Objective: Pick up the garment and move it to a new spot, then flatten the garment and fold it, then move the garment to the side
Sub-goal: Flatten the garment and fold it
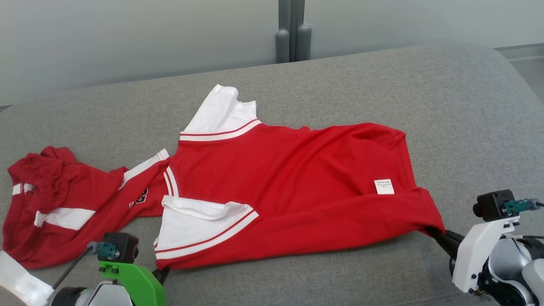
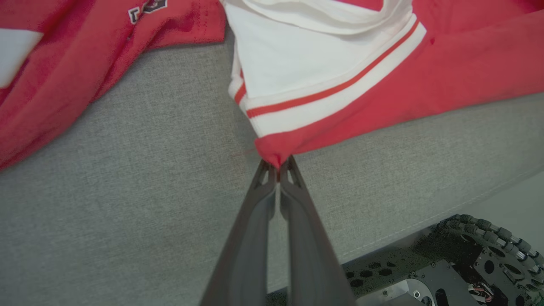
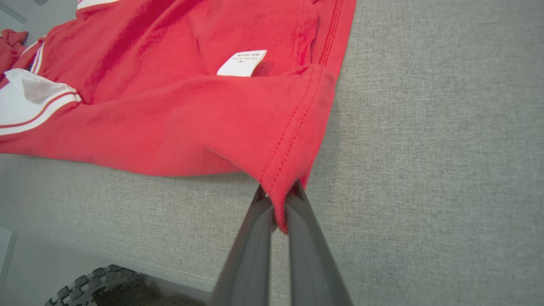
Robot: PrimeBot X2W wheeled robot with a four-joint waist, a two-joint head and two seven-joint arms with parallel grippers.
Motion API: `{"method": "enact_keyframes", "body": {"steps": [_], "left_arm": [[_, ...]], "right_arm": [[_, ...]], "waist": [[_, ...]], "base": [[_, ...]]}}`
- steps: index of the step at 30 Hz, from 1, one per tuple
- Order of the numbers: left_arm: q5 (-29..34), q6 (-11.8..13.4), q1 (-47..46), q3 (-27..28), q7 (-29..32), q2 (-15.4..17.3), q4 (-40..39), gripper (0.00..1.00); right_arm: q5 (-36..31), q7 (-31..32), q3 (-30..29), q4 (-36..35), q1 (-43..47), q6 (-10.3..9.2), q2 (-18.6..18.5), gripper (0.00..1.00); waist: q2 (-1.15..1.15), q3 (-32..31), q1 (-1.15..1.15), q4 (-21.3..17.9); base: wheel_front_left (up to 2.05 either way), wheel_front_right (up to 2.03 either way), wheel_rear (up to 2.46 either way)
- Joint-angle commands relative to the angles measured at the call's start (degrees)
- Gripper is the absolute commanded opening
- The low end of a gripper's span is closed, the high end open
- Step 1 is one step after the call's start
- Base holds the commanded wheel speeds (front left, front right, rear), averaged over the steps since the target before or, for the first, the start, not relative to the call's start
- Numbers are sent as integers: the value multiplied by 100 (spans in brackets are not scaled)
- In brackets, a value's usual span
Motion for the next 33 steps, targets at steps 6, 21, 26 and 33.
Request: {"method": "enact_keyframes", "body": {"steps": [6,21,26,33], "left_arm": [[-231,248,561,8,-52,172,-534,0],[-396,352,899,-59,46,253,-807,4],[-411,346,852,-83,100,215,-764,100],[-424,367,812,-26,49,223,-770,100]], "right_arm": [[-91,244,-299,-424,508,1,-126,0],[-310,712,-798,-676,956,0,-25,0],[-461,836,-939,-716,981,0,117,100],[-588,875,-1110,-804,1055,0,242,100]], "waist": [[0,-51,0,68],[0,-143,0,70],[0,-117,0,42],[0,-108,0,14]], "base": [[0,0,0],[0,0,0],[0,0,0],[0,0,0]]}}
